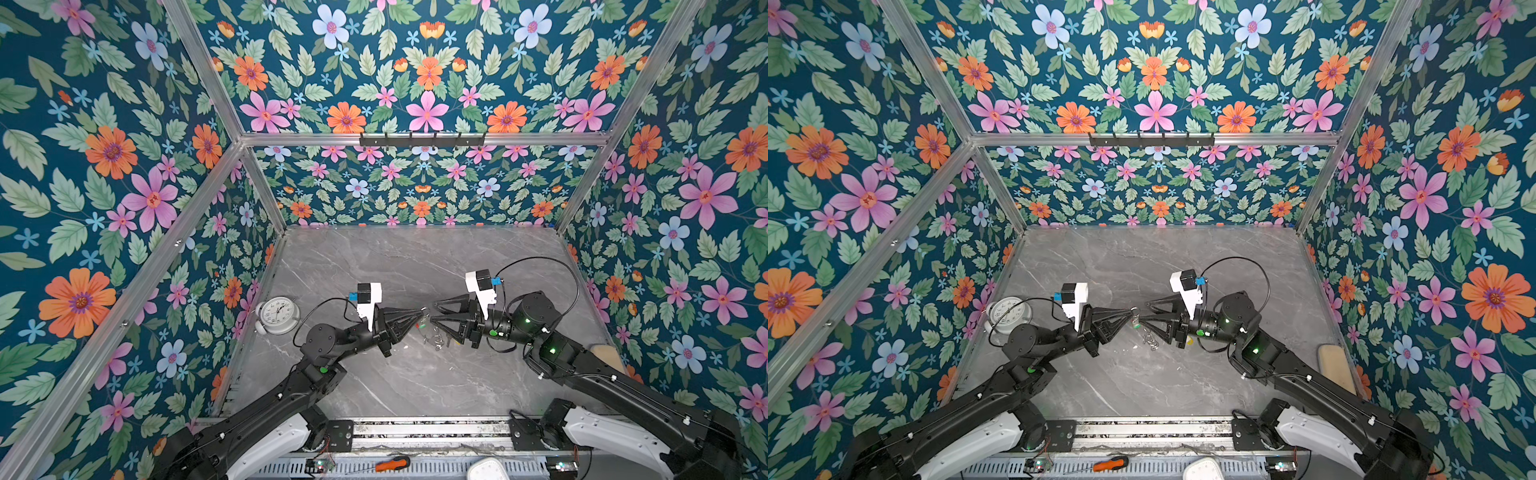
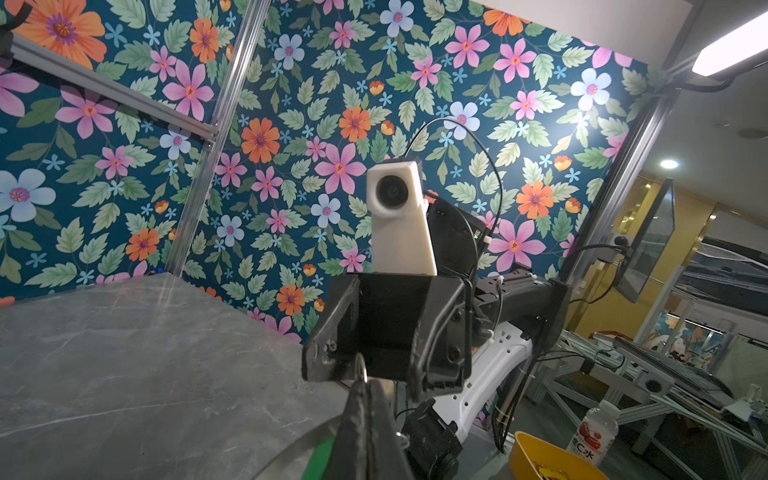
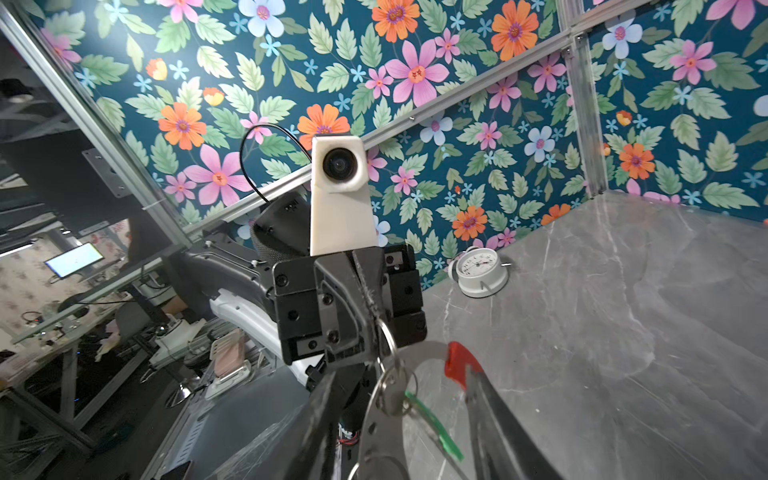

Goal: Remove the keys from the keyring

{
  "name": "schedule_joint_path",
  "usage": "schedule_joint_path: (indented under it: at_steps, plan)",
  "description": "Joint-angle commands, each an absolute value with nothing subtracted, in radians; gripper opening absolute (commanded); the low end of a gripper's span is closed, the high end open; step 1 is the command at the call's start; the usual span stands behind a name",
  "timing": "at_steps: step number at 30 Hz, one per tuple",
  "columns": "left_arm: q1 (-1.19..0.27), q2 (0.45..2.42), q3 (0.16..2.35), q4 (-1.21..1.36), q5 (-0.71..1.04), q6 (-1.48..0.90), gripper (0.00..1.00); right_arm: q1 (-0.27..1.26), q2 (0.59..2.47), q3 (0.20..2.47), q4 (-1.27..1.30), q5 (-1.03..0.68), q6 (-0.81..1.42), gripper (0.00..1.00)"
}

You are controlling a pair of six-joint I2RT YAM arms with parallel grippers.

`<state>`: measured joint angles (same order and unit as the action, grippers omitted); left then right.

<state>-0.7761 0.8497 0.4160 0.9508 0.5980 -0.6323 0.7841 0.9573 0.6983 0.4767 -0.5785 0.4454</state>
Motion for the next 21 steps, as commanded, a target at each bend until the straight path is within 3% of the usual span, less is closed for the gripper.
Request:
schedule_joint_path:
  at_steps: [1, 21]
  plan:
    - [-0.775, 0.862, 0.402, 1.147, 0.592, -0.671, 0.00, 0.785, 0.963, 0.696, 0.628, -0.612, 0.504, 0.46]
    - [-0.775, 0.925, 0.376, 1.301, 0.593, -0.726, 0.00, 0.797, 1.035, 0.725, 0.717, -0.664, 0.562, 0.27]
